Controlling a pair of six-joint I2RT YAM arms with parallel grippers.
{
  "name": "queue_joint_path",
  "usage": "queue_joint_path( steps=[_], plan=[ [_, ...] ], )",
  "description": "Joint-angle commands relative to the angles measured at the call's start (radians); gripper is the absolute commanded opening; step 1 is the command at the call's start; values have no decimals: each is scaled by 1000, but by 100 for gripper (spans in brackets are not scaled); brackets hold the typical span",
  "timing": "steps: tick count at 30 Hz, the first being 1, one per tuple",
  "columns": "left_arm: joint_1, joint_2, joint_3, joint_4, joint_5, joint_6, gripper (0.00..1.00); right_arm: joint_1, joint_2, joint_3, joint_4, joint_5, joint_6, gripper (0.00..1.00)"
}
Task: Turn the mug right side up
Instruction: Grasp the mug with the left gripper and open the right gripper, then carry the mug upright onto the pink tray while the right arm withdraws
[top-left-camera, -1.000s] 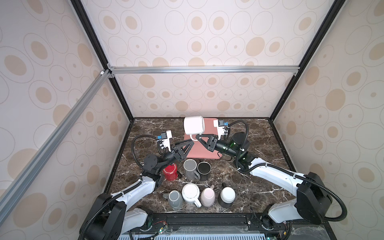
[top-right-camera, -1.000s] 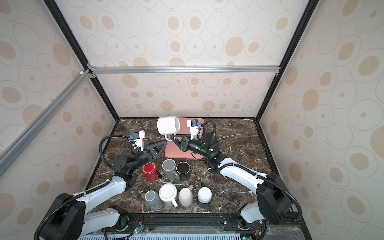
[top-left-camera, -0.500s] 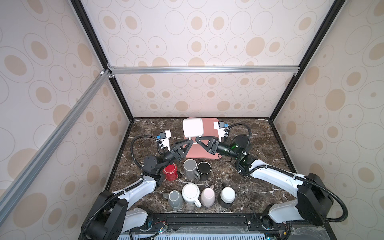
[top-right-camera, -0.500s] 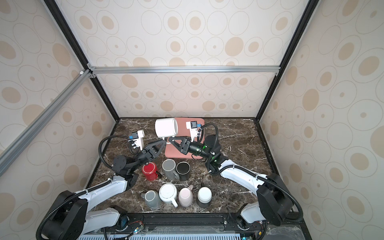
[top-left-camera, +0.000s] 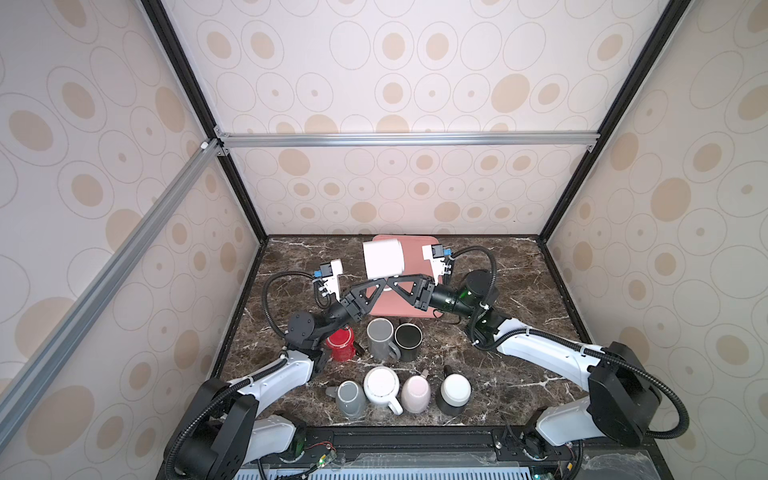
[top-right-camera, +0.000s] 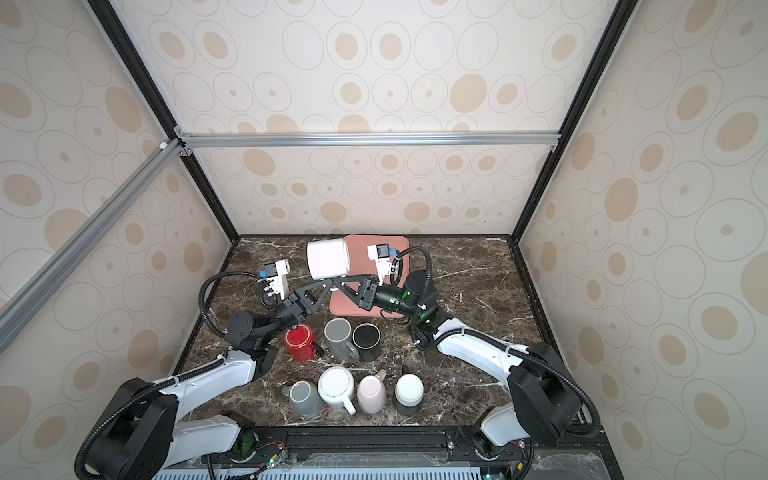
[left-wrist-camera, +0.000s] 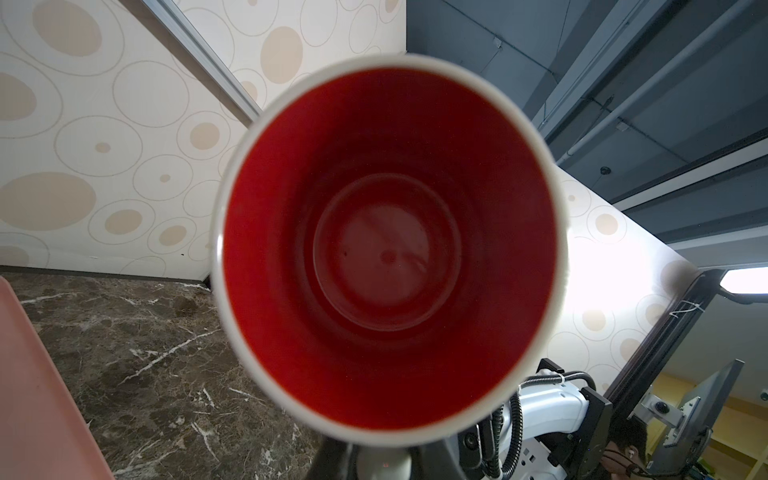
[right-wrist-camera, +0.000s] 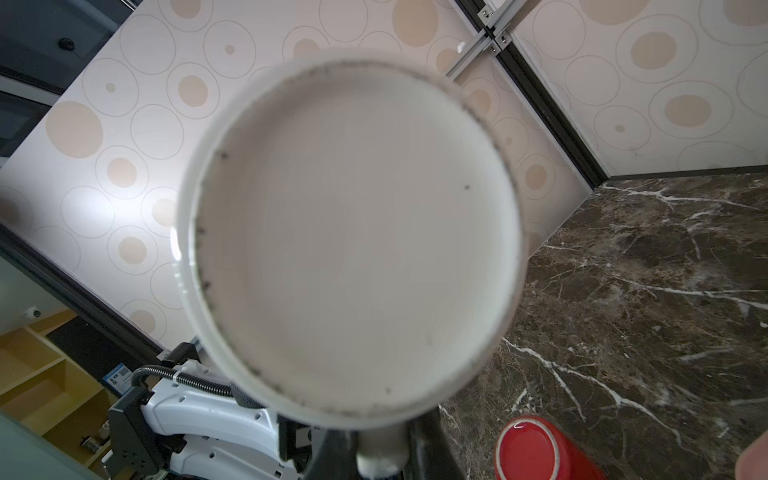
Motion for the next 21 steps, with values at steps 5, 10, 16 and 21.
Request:
queue_joint_path(
  steps=[5, 10, 16, 21],
  plan=[
    [-5, -81, 92, -275, -58, 167, 0, 11, -141, -44, -108, 116, -116, 44],
    [-2, -94, 254, -740, -188, 390, 0, 9, -293, -80, -420, 294, -261, 52],
    [1, 106, 537, -1146, -378, 608, 0, 7, -412, -134, -612, 452, -331, 53],
    [1, 395, 858, -1404, -515, 763, 0, 8, -452, -161, -703, 494, -340, 52]
  ],
)
